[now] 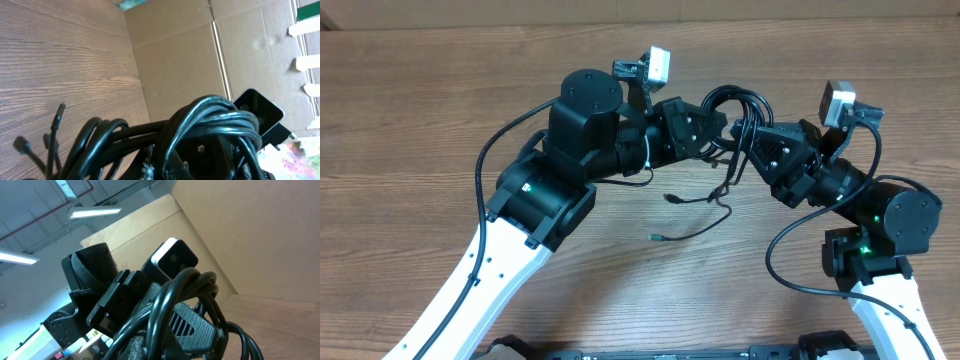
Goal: Untangle cables
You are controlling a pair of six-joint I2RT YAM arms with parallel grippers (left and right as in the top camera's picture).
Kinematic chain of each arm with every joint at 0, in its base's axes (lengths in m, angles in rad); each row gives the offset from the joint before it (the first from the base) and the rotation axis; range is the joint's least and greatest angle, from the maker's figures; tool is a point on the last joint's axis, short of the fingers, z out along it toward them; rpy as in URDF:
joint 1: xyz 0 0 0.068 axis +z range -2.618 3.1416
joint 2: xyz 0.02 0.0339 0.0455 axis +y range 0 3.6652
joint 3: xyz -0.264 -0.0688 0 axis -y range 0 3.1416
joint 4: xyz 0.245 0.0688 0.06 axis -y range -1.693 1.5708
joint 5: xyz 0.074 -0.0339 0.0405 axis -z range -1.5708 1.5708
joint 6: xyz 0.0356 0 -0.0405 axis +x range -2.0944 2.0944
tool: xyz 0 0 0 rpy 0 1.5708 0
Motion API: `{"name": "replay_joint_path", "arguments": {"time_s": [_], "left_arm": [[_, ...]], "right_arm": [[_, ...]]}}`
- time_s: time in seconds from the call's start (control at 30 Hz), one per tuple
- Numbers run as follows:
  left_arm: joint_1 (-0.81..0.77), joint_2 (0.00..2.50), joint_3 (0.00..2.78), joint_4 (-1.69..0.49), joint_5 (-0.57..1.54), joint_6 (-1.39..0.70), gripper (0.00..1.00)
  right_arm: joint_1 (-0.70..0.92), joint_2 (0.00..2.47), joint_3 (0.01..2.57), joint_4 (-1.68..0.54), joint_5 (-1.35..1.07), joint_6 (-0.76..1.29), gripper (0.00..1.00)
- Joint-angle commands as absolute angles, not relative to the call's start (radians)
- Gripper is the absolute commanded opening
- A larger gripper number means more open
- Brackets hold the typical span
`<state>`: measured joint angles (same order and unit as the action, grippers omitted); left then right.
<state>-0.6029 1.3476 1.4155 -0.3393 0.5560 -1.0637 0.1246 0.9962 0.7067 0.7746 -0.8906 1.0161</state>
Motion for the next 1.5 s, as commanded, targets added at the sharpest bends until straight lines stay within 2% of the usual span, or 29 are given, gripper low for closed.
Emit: {"name": "replay_joint_path", "arguments": {"time_s": [0.0,0.2,0.27,0.43,0.53,0.6,0.83,1.03,1.2,1.27,1.37,1.47], "left_arm": [[-0.629,1.355,1.423,-0.327,0.542,-0.994,0.04],[-0.619,1.354,1.423,-0.309,0.540,-0.651,0.04],[-0.605,1.349,1.423,-0.315,0.541,-0.486,0.04],[-0.561,1.331,1.423,-0.385,0.540,-0.274,0.04],[-0.543,1.308,1.423,-0.422,0.545,-0.128,0.04],[-0.543,1.288,1.423,-0.449,0.556,-0.006,0.04],[-0.543,1.198,1.423,-0.576,0.509,0.350,0.04],[-0.544,1.179,1.423,-0.704,0.492,0.564,0.04],[-0.544,1.176,1.423,-0.789,0.699,0.745,0.04],[-0.544,1.176,1.423,-0.793,0.726,0.752,0.04],[-0.543,1.176,1.423,-0.789,0.725,0.712,0.04],[-0.543,1.176,1.423,-0.788,0.692,0.647,0.04]], "right_arm": [[0.125,0.987,0.727,0.764,-0.955,1.022,0.04],[0.125,0.987,0.727,0.542,-0.971,0.892,0.05],[0.124,0.987,0.727,0.410,-0.970,0.787,0.26],[0.122,0.987,0.727,0.200,-0.955,0.607,0.63],[0.122,0.987,0.727,0.105,-0.905,0.539,0.77],[0.122,0.987,0.727,0.052,-0.870,0.502,0.83],[0.122,0.975,0.727,-0.070,-0.733,0.463,0.87],[0.122,0.887,0.738,-0.228,-0.534,0.570,0.90],[0.122,0.804,0.794,-0.280,-0.562,0.576,0.91],[0.122,0.783,0.822,-0.279,-0.640,0.551,0.90],[0.122,0.755,0.841,-0.275,-0.797,0.430,0.84],[0.122,0.734,0.841,-0.291,-0.895,0.350,0.72]]}}
